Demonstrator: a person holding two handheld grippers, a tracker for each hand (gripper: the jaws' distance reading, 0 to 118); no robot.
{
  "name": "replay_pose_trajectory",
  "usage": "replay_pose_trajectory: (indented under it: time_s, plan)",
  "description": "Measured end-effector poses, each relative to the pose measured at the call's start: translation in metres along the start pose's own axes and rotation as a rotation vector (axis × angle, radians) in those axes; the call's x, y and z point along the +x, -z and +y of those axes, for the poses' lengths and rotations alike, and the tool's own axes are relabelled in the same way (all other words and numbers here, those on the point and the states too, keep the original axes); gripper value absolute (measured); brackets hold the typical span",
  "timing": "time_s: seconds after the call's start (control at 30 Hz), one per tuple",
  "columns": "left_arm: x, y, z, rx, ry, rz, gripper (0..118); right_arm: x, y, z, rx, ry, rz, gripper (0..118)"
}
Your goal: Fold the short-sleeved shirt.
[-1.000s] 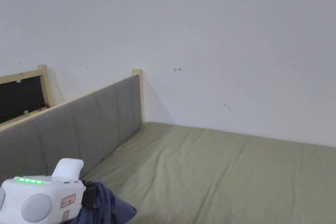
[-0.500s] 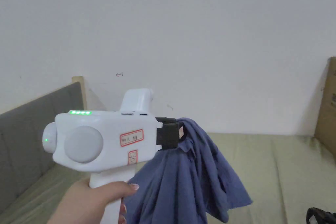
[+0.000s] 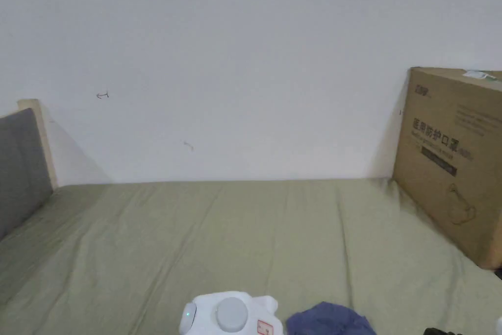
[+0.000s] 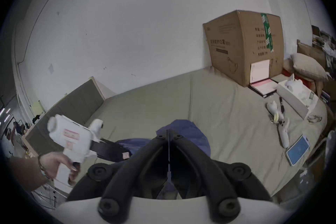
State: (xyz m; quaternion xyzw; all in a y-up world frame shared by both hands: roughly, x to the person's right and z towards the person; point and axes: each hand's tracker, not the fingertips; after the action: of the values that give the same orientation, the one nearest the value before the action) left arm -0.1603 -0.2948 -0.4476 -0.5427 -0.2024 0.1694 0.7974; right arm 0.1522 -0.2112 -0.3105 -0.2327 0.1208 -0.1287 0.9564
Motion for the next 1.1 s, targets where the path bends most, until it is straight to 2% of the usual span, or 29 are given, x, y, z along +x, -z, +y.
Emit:
replay_pose_trajectory:
  time_s: [0.03,0.07,0.1,0.13,0.23,0.3,0.37,0.43,0.53,0.6,0.63,0.67,0.7,0.73,0.8,0.83,0.9,0.97,1.1]
  plan:
    - [-0.008,0.003,-0.002,0.008,-0.043,-0.001,25,0.000,0.002,-0.002,-0.010,0.000,0.000,1]
    - [-0.016,0.006,-0.004,0.014,-0.086,-0.005,56,0.000,0.004,-0.004,-0.020,-0.003,0.000,1]
    - [-0.020,0.004,-0.008,-0.001,-0.105,-0.007,96,-0.001,0.006,-0.005,-0.028,-0.007,-0.002,1]
    - [-0.023,0.000,-0.010,0.006,-0.099,-0.002,107,-0.002,0.008,-0.006,-0.035,-0.010,-0.003,1]
    - [-0.028,-0.029,-0.012,0.073,-0.081,-0.007,105,-0.006,0.012,-0.006,-0.042,-0.017,0.006,1]
    - [-0.032,-0.064,-0.017,0.214,-0.080,-0.018,105,-0.010,0.012,-0.003,-0.038,-0.025,0.009,1]
    - [-0.032,-0.110,-0.033,0.447,-0.066,-0.021,105,-0.015,0.010,0.000,-0.025,-0.032,0.015,1]
    - [-0.030,-0.149,-0.057,0.644,0.007,0.055,105,-0.020,0.007,0.002,0.009,-0.040,0.025,1]
    - [-0.025,-0.189,-0.101,0.911,0.078,0.258,105,-0.029,0.001,0.004,0.106,-0.076,0.020,1]
    - [-0.029,-0.206,-0.129,1.036,0.046,0.333,102,-0.036,-0.003,0.003,0.161,-0.086,0.017,1]
    - [-0.031,-0.210,-0.136,1.074,0.029,0.352,94,-0.038,-0.004,0.003,0.181,-0.084,0.023,1]
    - [-0.035,-0.215,-0.147,1.104,0.013,0.346,78,-0.041,-0.007,0.002,0.210,-0.082,0.026,1]
    - [-0.037,-0.219,-0.154,1.121,0.008,0.344,38,-0.044,-0.008,0.001,0.221,-0.085,0.024,1]
    - [-0.039,-0.221,-0.161,1.126,0.010,0.358,2,-0.046,-0.009,0.001,0.231,-0.087,0.021,1]
    - [-0.039,-0.218,-0.167,1.107,0.018,0.499,0,-0.052,-0.010,0.000,0.237,-0.092,0.016,1]
    - [-0.041,-0.217,-0.170,1.116,0.027,0.510,0,-0.053,-0.010,-0.001,0.234,-0.093,0.017,1]
    - [-0.047,-0.217,-0.174,1.088,0.041,0.422,0,-0.056,-0.009,-0.002,0.221,-0.093,0.025,1]
    - [-0.043,-0.214,-0.175,1.064,0.034,0.481,0,-0.057,-0.009,-0.004,0.210,-0.095,0.032,1]
    - [-0.040,-0.219,-0.158,1.024,0.048,0.479,0,-0.057,-0.006,-0.005,0.188,-0.106,0.030,1]
